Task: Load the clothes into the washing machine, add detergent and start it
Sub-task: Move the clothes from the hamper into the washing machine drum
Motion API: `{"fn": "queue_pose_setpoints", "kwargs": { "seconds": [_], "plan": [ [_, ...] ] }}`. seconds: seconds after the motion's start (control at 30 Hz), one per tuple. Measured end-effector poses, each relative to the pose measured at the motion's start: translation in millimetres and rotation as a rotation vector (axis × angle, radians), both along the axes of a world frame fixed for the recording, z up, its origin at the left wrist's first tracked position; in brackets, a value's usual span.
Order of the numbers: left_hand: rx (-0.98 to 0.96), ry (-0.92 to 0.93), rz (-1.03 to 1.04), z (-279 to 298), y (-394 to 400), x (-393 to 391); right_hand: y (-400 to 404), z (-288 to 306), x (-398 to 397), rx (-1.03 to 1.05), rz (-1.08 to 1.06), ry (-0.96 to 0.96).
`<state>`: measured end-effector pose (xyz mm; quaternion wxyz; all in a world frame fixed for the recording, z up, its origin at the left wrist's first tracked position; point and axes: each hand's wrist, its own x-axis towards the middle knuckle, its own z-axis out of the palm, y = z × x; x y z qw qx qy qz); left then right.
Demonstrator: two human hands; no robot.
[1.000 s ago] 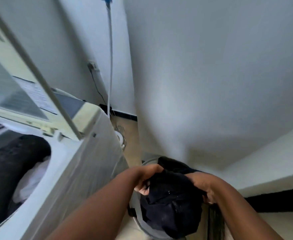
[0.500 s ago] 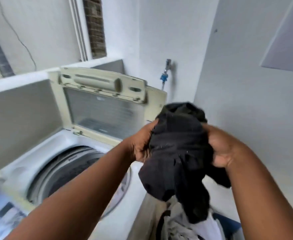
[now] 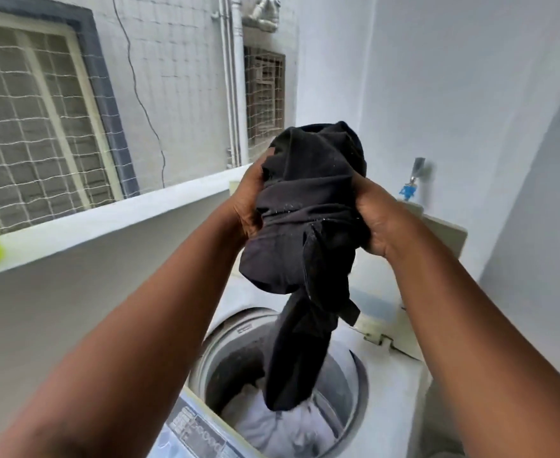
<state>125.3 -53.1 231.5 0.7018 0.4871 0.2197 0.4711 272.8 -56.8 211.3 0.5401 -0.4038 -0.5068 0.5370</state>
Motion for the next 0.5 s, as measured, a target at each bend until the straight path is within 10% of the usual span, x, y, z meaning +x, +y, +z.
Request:
{"fn": "queue_pose_setpoints", "kwargs": {
  "seconds": [0.33, 0.5],
  "plan": [
    [-0.294, 0.234, 0.186, -134, 68, -46, 77, -158, -44, 0.105, -0.179, -0.199],
    [-0.617, 0.863, -0.063, -274, 95, -76, 57, -281, -38, -0.107, -0.001, -1.067]
  ]
}}
